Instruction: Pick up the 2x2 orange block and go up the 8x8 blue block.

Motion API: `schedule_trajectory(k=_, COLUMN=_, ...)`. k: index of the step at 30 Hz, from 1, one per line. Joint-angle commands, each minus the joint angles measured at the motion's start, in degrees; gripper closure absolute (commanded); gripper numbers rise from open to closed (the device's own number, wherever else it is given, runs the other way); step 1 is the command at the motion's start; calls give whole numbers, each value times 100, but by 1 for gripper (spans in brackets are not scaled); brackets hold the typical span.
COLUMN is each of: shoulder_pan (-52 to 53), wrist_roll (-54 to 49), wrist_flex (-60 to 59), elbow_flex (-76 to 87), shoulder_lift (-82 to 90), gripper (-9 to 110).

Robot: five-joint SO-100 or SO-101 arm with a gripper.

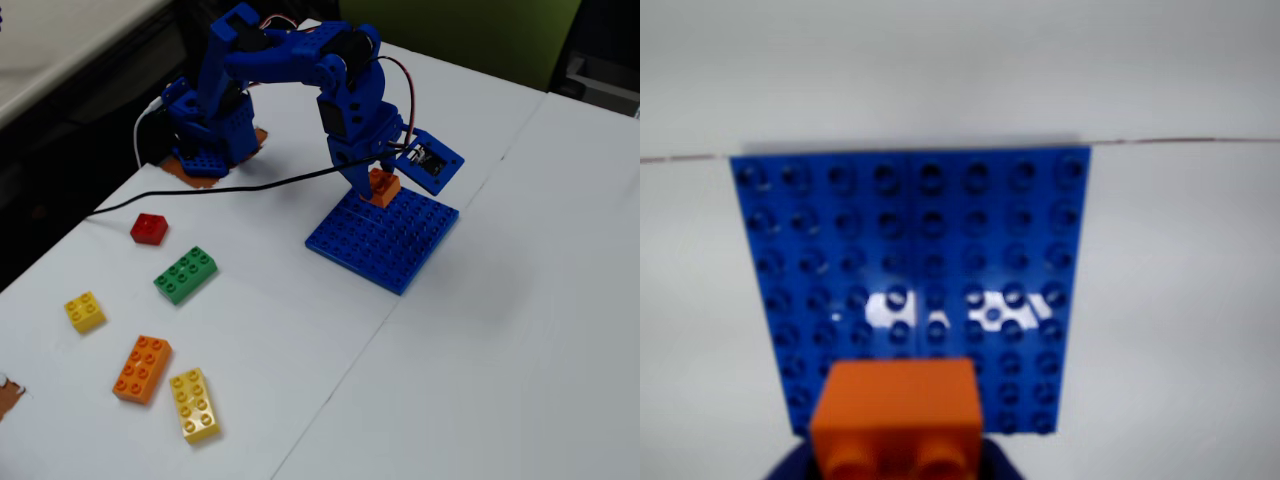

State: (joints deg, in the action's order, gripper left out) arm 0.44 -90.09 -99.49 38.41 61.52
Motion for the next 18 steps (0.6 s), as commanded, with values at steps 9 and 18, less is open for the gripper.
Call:
schedule_trajectory(k=9, shoulder_pan=-44, wrist_roll=9, wrist_flex=-62, elbow_flex=-264, shoulder_lift=123, gripper=102)
schedule_trajectory(k=18, shoulder_pan=-35, wrist_roll=-18, wrist_flex=-62, elbow_flex=-246, shoulder_lift=141, gripper=102)
